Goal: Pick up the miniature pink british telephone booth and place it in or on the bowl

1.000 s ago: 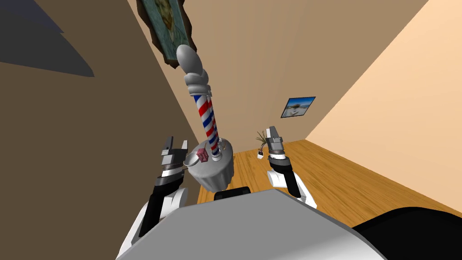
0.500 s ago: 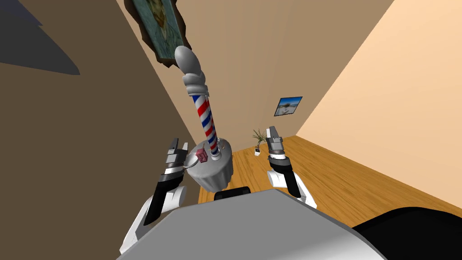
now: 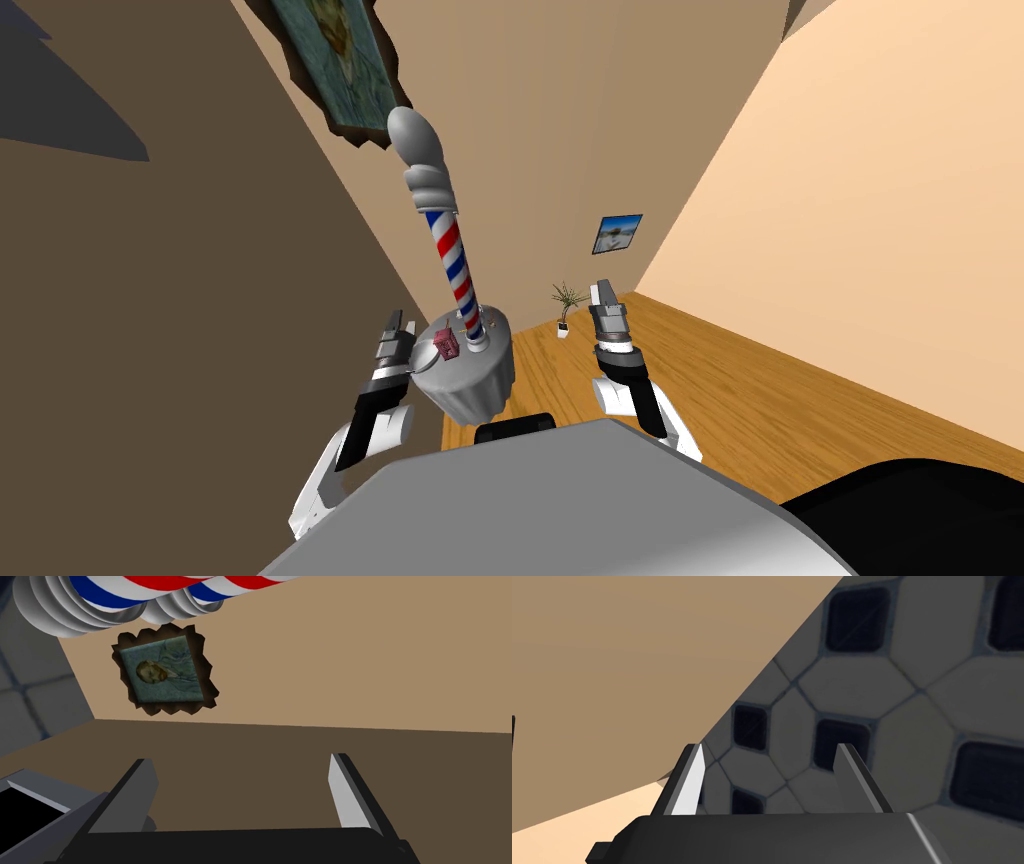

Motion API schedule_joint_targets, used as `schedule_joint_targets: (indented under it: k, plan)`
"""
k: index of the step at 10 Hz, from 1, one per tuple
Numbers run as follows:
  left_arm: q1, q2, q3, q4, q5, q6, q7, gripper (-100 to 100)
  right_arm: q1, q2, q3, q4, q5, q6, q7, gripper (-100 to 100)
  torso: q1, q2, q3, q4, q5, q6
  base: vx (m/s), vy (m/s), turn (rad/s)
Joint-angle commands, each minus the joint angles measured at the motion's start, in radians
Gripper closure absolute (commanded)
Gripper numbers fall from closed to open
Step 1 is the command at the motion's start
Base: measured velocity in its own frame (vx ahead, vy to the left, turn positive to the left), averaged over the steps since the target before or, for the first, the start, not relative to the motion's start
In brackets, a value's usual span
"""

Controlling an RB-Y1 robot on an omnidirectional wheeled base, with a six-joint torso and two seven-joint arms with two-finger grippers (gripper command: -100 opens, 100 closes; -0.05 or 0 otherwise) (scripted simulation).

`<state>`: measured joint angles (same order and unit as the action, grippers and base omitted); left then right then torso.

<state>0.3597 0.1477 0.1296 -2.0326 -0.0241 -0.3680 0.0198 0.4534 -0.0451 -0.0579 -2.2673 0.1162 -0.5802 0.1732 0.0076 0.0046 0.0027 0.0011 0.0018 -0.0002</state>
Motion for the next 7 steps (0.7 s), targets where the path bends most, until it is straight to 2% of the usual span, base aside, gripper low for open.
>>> schedule_joint_targets:
  k: [1,3,4,6,7]
  plan:
    - [-0.015,-0.005,0.014,0.046,-0.003,0.007,-0.027,-100,0.000,0.000,0.000,0.000,0.000,0.000,0.000,0,0.000,0.000,0.000,0.000,0.000,0.000,-0.073,0.119,-0.207]
    - [-0.041,-0.005,0.031,0.101,-0.011,0.017,-0.056,-100,0.000,0.000,0.000,0.000,0.000,0.000,0.000,0,0.000,-0.001,-0.001,0.000,0.000,0.000,-0.068,0.093,-0.165]
    - [-0.041,-0.005,0.031,0.110,-0.011,0.017,-0.056,-100,0.000,0.000,0.000,0.000,0.000,0.000,0.000,0,-0.001,-0.002,-0.001,0.000,0.000,0.000,-0.037,0.045,-0.064]
    - [-0.067,-0.001,0.042,0.173,-0.024,0.027,-0.084,-100,0.000,0.000,0.000,0.000,0.000,0.000,0.000,0,-0.004,-0.004,-0.002,-0.001,-0.001,0.000,-0.032,0.043,-0.103]
    - [-0.067,-0.001,0.042,0.176,-0.024,0.027,-0.084,-100,0.000,0.000,0.000,0.000,0.000,0.000,0.000,0,-0.003,-0.004,-0.002,-0.001,-0.001,0.000,-0.026,0.043,-0.061]
